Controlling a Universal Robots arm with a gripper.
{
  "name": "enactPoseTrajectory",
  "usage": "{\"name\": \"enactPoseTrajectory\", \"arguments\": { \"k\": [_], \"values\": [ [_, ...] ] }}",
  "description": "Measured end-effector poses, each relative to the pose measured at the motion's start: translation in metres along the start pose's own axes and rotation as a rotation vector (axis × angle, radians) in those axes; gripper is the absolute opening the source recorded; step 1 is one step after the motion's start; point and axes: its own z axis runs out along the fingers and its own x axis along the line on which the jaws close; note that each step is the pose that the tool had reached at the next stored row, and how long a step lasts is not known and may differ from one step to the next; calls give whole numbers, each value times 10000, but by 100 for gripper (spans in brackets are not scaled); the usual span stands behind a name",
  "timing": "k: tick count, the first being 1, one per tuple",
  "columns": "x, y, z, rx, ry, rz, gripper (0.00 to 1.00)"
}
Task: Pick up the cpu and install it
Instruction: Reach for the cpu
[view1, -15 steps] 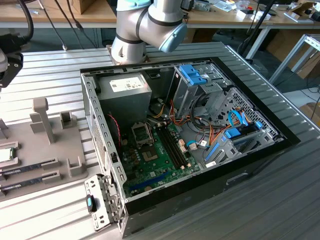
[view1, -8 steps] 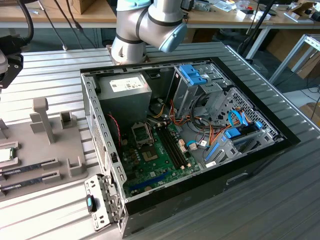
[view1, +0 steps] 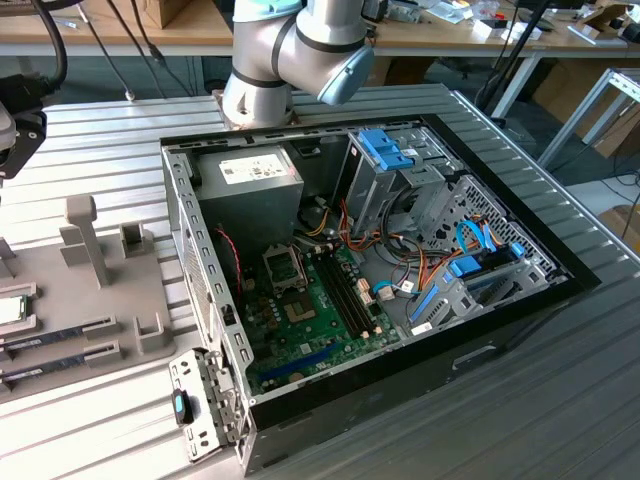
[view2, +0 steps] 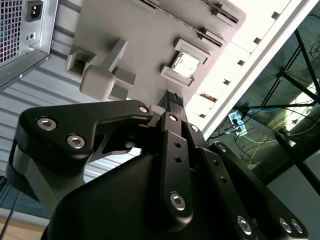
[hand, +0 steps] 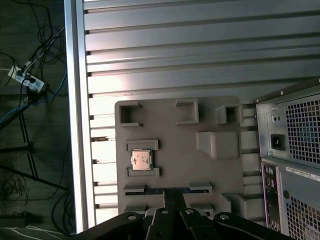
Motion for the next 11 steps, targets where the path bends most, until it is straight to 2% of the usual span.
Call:
{"name": "enactPoseTrajectory", "arguments": {
  "k": [11],
  "values": [
    [8, -2, 31, 0, 0, -1, 11]
  ]
}}
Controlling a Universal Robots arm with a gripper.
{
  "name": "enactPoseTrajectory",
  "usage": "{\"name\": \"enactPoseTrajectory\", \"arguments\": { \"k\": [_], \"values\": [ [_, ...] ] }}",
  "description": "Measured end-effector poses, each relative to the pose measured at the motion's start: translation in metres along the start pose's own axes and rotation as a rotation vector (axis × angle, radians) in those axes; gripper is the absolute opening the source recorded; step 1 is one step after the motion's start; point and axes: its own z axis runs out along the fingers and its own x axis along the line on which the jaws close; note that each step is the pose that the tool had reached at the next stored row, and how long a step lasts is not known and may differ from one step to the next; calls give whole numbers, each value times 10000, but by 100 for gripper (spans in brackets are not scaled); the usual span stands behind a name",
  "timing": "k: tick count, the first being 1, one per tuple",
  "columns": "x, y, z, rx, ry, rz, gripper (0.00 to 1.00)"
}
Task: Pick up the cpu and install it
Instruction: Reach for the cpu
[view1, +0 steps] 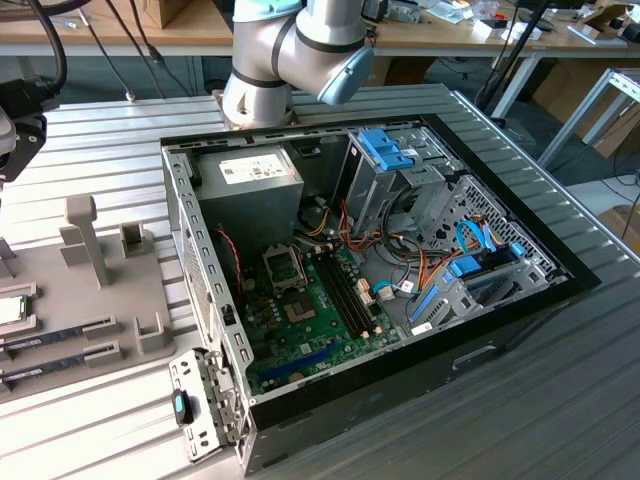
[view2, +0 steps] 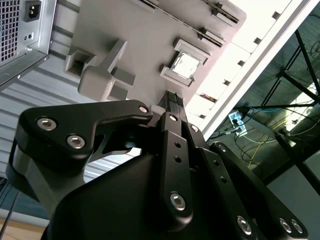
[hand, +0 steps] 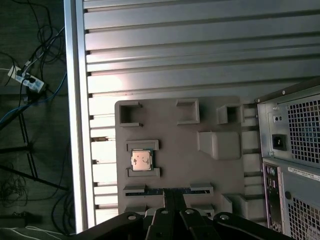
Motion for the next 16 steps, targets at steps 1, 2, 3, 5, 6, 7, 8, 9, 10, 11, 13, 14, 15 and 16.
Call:
{"name": "enactPoseTrajectory", "arguments": {
  "k": [1, 2, 3, 5, 6, 7, 8, 9, 10, 11, 13, 14, 15, 16],
  "values": [
    [1, 0, 3, 0, 0, 0, 11],
    [1, 0, 5, 0, 0, 0, 11],
    [2, 0, 7, 0, 0, 0, 11],
    [2, 0, 13, 0, 0, 0, 11],
    [2, 0, 15, 0, 0, 0, 11],
    [3, 0, 17, 0, 0, 0, 11],
    [3, -1, 20, 0, 0, 1, 11],
    [4, -1, 22, 0, 0, 0, 11],
    [4, -1, 25, 0, 0, 0, 11],
    [5, -1, 28, -1, 0, 0, 11],
    [5, -1, 33, 0, 0, 0, 11],
    [6, -1, 38, 0, 0, 0, 11],
    [7, -1, 40, 0, 0, 0, 11],
    [7, -2, 43, 0, 0, 0, 11]
  ]
}}
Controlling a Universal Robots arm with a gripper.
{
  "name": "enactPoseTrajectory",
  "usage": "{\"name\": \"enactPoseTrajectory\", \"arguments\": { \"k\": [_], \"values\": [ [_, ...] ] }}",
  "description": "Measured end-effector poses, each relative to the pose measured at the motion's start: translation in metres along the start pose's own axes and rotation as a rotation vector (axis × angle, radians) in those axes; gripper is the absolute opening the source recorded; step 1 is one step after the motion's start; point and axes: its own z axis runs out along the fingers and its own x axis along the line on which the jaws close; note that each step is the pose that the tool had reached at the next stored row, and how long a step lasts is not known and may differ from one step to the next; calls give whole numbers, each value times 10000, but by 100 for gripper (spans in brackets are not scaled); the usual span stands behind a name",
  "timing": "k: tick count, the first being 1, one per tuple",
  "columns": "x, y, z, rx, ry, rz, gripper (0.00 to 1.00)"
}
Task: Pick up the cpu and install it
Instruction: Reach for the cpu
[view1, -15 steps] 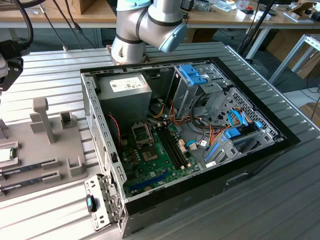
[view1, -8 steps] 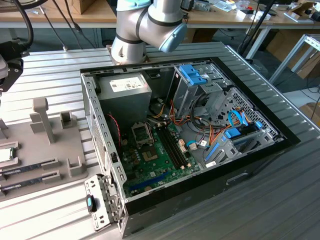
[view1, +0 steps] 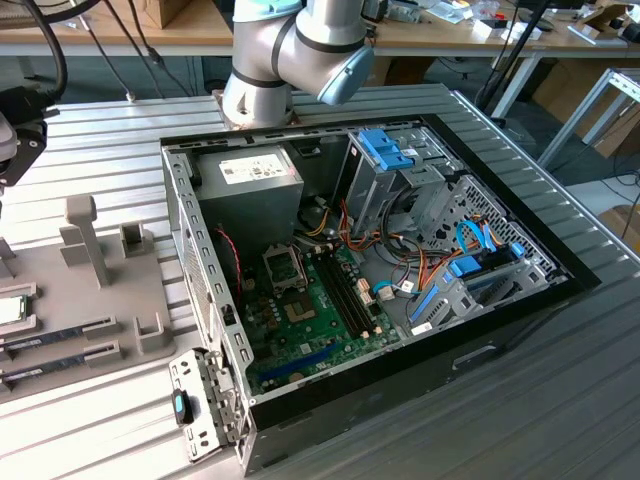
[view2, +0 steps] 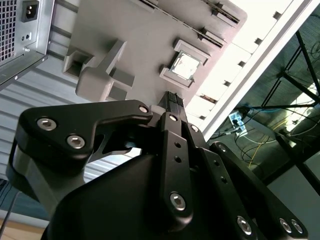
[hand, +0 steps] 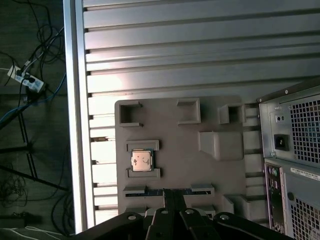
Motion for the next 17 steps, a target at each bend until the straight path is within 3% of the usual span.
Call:
{"name": "enactPoseTrajectory", "arguments": {
  "k": [17],
  "values": [
    [17, -3, 47, 0, 0, 0, 11]
  ]
}}
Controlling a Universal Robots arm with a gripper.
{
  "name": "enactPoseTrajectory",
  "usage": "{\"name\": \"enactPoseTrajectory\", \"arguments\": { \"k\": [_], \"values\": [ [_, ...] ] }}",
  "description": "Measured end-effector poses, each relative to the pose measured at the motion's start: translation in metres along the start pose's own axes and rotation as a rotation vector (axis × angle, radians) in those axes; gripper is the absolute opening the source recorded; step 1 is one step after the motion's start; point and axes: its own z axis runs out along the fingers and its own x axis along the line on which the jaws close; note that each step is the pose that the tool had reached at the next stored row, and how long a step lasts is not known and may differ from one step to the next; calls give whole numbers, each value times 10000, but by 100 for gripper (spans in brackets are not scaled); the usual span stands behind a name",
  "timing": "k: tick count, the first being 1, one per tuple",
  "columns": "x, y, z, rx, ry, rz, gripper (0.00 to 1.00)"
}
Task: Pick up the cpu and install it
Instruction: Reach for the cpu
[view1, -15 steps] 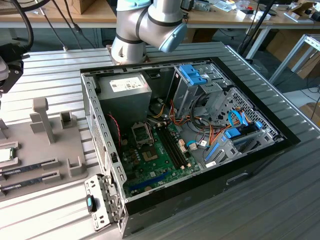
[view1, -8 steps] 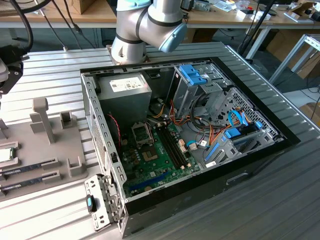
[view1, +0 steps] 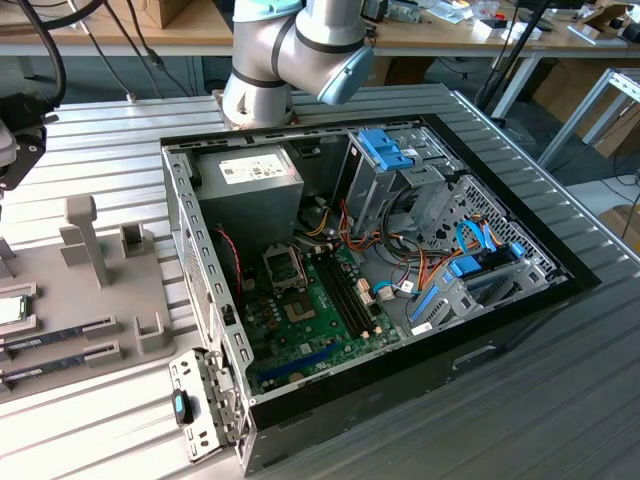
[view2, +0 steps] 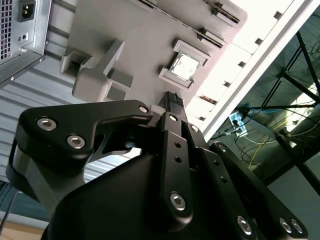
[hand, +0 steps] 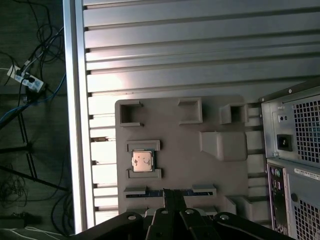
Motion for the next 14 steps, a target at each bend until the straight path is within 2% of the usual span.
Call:
{"name": "enactPoseTrajectory", "arguments": {
  "k": [14],
  "values": [
    [25, -3, 27, 0, 0, 0, 11]
  ]
}}
